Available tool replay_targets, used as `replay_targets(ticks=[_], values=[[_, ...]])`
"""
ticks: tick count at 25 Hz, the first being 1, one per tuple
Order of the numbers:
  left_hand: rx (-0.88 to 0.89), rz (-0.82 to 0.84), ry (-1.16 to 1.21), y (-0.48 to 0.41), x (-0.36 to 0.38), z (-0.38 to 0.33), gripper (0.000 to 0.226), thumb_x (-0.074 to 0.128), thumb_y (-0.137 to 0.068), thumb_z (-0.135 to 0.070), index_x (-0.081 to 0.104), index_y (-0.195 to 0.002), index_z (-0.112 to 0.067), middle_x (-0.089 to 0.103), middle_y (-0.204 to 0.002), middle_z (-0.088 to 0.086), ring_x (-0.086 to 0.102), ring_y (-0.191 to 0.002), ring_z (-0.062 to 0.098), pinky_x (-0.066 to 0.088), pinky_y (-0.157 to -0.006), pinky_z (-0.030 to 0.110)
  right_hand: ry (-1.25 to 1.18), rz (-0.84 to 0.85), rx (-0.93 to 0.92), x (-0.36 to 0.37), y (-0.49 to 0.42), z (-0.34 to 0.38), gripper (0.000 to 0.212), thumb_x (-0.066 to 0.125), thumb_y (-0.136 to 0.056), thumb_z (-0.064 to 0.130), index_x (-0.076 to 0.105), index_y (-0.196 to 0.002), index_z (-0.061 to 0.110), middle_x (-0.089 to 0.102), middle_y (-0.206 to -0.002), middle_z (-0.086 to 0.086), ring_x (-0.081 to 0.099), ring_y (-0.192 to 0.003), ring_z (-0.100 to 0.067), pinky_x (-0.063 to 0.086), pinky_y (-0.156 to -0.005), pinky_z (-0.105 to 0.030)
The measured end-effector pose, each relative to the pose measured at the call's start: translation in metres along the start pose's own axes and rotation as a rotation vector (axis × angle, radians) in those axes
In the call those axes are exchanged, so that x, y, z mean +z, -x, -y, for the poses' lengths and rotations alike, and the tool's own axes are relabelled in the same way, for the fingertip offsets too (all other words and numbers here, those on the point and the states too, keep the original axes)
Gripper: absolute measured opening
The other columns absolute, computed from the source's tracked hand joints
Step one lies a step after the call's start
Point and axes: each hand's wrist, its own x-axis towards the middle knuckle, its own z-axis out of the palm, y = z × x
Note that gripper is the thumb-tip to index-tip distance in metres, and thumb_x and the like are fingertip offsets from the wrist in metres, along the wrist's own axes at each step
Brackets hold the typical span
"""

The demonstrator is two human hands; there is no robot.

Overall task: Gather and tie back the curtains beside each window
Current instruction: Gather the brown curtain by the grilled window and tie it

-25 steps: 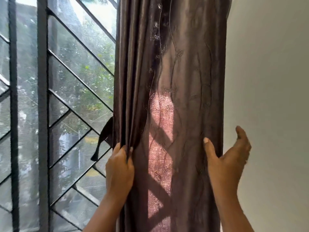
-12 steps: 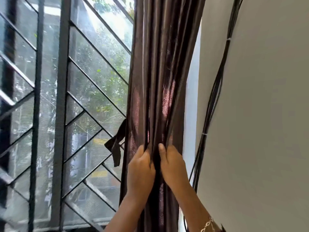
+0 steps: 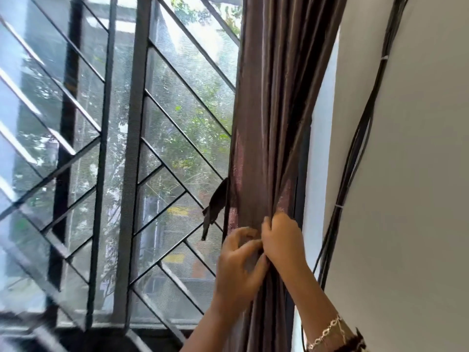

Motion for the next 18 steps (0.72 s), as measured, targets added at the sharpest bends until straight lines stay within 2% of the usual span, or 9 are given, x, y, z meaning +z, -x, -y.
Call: replay_targets(ticks=[2,4,5,7,10,12,14,16,18], values=[[-0.101,-0.181,0.077,-0.004,-0.007,0.003,0.02,0.057,-0.084,-0.028,0.069,-0.089,-0.012,0.058,-0.099,0.0,0.057,-0.098,0.009,0.046,-0.085,0.022,-0.02,-0.005,-0.001,0.0,0.001,-0.001,0.027,0.038,-0.096,0.021,0.045,-0.073,0.008,0.062,-0.086,-0.021,0.06,-0.086,-0.038,0.045,-0.072,-0.04],[-0.299,-0.327,0.075,-0.018,-0.009,0.013,0.018,0.057,-0.09,-0.018,0.067,-0.1,-0.008,0.06,-0.102,0.005,0.059,-0.1,0.018,0.048,-0.088,0.034,-0.035,-0.011,-0.022,0.001,0.005,0.0,0.034,0.039,-0.096,0.017,0.033,-0.063,0.012,0.057,-0.08,-0.022,0.06,-0.083,-0.039,0.044,-0.071,-0.04],[-0.42,-0.308,0.047,-0.026,-0.009,0.019,0.024,0.054,-0.092,-0.019,0.064,-0.108,-0.004,0.06,-0.108,0.009,0.058,-0.106,0.023,0.046,-0.092,0.038,-0.042,-0.014,-0.032,0.001,0.007,-0.001,0.035,0.039,-0.095,0.016,0.031,-0.061,0.013,0.056,-0.078,-0.022,0.059,-0.082,-0.039,0.044,-0.07,-0.04],[-0.62,-0.141,0.014,-0.035,-0.008,0.033,0.042,0.048,-0.094,-0.031,0.056,-0.121,-0.001,0.057,-0.123,0.014,0.052,-0.119,0.027,0.039,-0.101,0.038,-0.05,-0.009,-0.051,-0.001,0.009,-0.003,0.03,0.04,-0.095,0.015,0.039,-0.066,0.01,0.055,-0.078,-0.02,0.059,-0.082,-0.038,0.043,-0.069,-0.039],[-0.748,0.051,0.173,-0.047,-0.007,0.046,0.059,0.043,-0.092,-0.048,0.051,-0.124,0.001,0.058,-0.125,0.017,0.052,-0.119,0.028,0.04,-0.101,0.04,-0.07,0.013,-0.064,-0.007,0.01,-0.008,0.024,0.04,-0.096,0.015,0.056,-0.087,-0.001,0.057,-0.078,-0.016,0.059,-0.077,-0.033,0.044,-0.069,-0.036],[-0.753,0.017,0.279,-0.059,-0.008,0.043,0.057,0.05,-0.088,-0.049,0.052,-0.122,-0.003,0.061,-0.117,0.011,0.055,-0.113,0.025,0.044,-0.096,0.037,-0.086,0.03,-0.058,-0.011,0.01,-0.011,0.024,0.041,-0.096,0.014,0.057,-0.091,-0.003,0.052,-0.069,-0.009,0.055,-0.064,-0.025,0.042,-0.061,-0.031],[-0.677,-0.191,0.205,-0.07,-0.011,0.038,0.048,0.061,-0.083,-0.043,0.054,-0.114,-0.008,0.059,-0.099,0.003,0.058,-0.101,0.024,0.044,-0.085,0.032,-0.083,0.03,-0.051,-0.015,0.011,-0.014,0.023,0.041,-0.095,0.012,0.058,-0.094,-0.004,0.055,-0.067,-0.009,0.053,-0.06,-0.022,0.042,-0.06,-0.03],[-0.506,-0.353,0.138,-0.075,-0.016,0.032,0.049,0.067,-0.081,-0.033,0.052,-0.123,-0.013,0.056,-0.092,0.0,0.058,-0.094,0.026,0.045,-0.082,0.035,-0.059,0.007,-0.062,-0.018,0.012,-0.015,0.024,0.041,-0.094,0.011,0.059,-0.102,-0.003,0.064,-0.083,-0.016,0.06,-0.074,-0.029,0.049,-0.07,-0.034],[-0.392,-0.266,0.301,-0.083,-0.019,0.028,0.033,0.065,-0.084,-0.019,0.052,-0.115,-0.021,0.062,-0.096,0.008,0.064,-0.088,0.025,0.051,-0.079,0.037,-0.01,-0.02,-0.077,-0.017,0.013,-0.013,0.025,0.041,-0.094,0.011,0.058,-0.106,-0.002,0.065,-0.092,-0.018,0.062,-0.085,-0.033,0.05,-0.078,-0.037]])
